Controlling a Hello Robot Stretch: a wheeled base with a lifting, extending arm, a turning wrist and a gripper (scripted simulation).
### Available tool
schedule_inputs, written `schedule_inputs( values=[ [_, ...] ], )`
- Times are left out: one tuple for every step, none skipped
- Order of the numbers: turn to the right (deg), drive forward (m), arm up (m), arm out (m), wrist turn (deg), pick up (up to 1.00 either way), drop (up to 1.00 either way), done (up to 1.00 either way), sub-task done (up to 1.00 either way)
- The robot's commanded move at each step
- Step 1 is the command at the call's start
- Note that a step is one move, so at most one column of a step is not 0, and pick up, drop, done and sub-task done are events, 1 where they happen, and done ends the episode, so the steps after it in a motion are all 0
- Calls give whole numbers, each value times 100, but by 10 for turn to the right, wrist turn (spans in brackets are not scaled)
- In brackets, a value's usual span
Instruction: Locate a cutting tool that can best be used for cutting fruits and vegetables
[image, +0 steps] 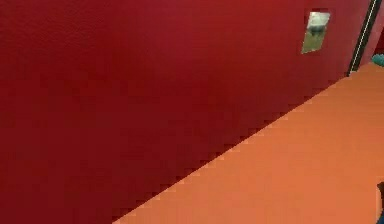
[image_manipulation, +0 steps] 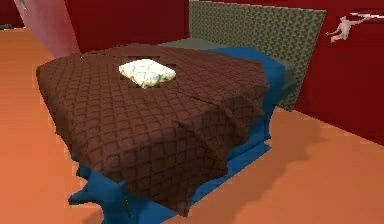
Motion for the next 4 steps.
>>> schedule_inputs(
  values=[
    [-60, 0, 0, 0, 0, 0, 0, 0, 0],
    [-30, 0, 0, 0, 0, 0, 0, 0, 0],
    [0, 55, 0, 0, 0, 0, 0, 0, 0],
    [450, 0, 0, 0, 0, 0, 0, 0, 0]
  ],
)
